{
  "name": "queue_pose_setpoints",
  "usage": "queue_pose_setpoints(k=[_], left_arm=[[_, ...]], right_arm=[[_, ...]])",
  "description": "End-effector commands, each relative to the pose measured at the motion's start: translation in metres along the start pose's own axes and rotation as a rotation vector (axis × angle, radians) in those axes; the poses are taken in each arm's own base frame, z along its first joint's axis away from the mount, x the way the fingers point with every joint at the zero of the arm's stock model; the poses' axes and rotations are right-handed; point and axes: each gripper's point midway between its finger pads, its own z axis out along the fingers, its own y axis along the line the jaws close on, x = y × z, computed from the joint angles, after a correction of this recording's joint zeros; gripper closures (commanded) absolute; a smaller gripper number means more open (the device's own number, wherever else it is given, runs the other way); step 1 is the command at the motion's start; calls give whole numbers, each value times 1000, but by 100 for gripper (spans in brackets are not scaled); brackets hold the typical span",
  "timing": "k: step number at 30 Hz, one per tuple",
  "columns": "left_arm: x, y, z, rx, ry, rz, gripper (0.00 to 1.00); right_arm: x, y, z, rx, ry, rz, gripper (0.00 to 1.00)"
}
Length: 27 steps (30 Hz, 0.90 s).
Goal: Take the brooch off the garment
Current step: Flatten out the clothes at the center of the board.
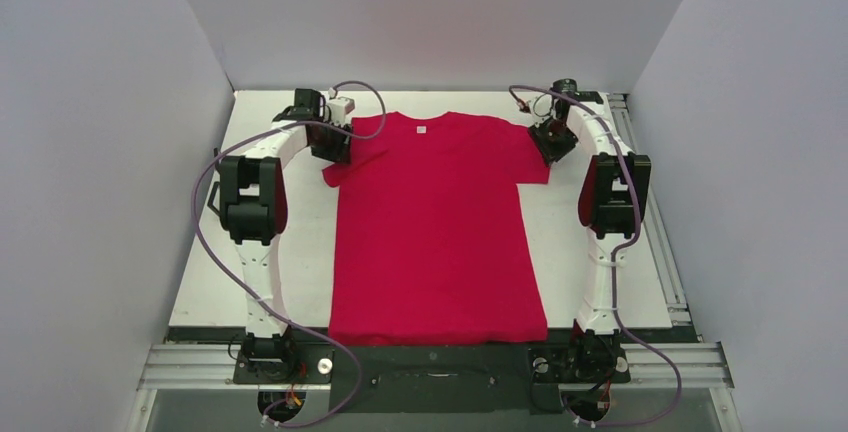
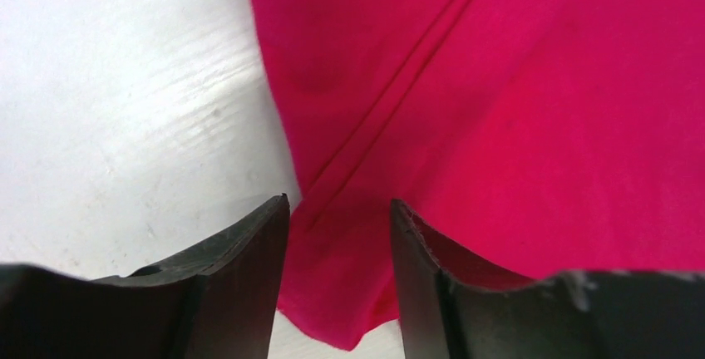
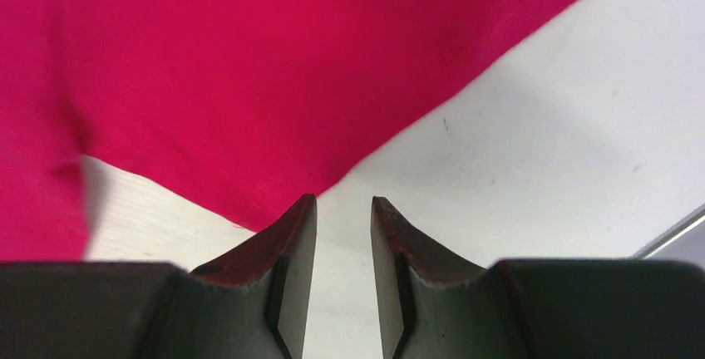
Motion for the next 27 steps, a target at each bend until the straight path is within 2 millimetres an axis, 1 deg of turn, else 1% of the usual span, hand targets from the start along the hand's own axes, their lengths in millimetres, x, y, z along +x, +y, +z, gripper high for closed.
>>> queue_pose_setpoints(k=[1,2,3,4,5,6,7,8,9,12,14,17,18,19,20,21,22,23,25,26,27], left_arm=[[-84,-33,-41,95,-242,139,54],[-83,-35,-35,102,-229,155,55],[-90,-42,-36,114,-233,172,55],[-88,-44,-27,128,-219,181,55],[-93,-52,-28,152,-223,193,55],[-90,-54,-19,165,-208,191,55],[-94,-61,-14,180,-211,200,55],[-93,-64,-11,188,-200,199,55],[-97,-69,-5,199,-202,207,55],[-96,-79,5,218,-184,210,56],[-94,-81,13,220,-170,205,57],[-91,-77,25,196,-147,185,57],[-94,-76,23,190,-145,180,57],[-90,-73,31,180,-127,171,57],[-97,-74,27,172,-129,170,57],[-90,-70,37,161,-99,167,57],[-92,-70,34,149,-89,174,57],[-85,-69,41,145,-63,182,58],[-77,-68,43,129,-33,191,61],[-71,-68,46,130,-17,190,64],[-75,-69,42,127,-33,194,65]], right_arm=[[-81,7,-64,-4,-347,78,72],[-90,6,-62,-6,-376,89,72],[-97,8,-63,-14,-395,117,72],[-100,10,-56,-25,-394,141,71],[-106,11,-58,-30,-408,145,71],[-107,13,-50,-42,-400,168,71],[-111,12,-49,-43,-409,179,71],[-113,12,-42,-43,-406,213,71],[-115,10,-40,-31,-407,225,72],[-119,8,-31,-29,-415,270,72],[-119,8,-25,-33,-417,298,72],[-118,9,-13,-40,-408,325,72],[-117,10,-10,-44,-401,335,72],[-115,11,-5,-48,-392,342,72],[-114,13,-2,-52,-386,356,72],[-112,14,3,-57,-375,367,72],[-110,15,6,-59,-366,384,72],[-107,16,11,-62,-353,393,72],[-101,18,16,-65,-327,414,72],[-98,18,18,-67,-317,417,72],[-93,19,21,-68,-296,422,72]])
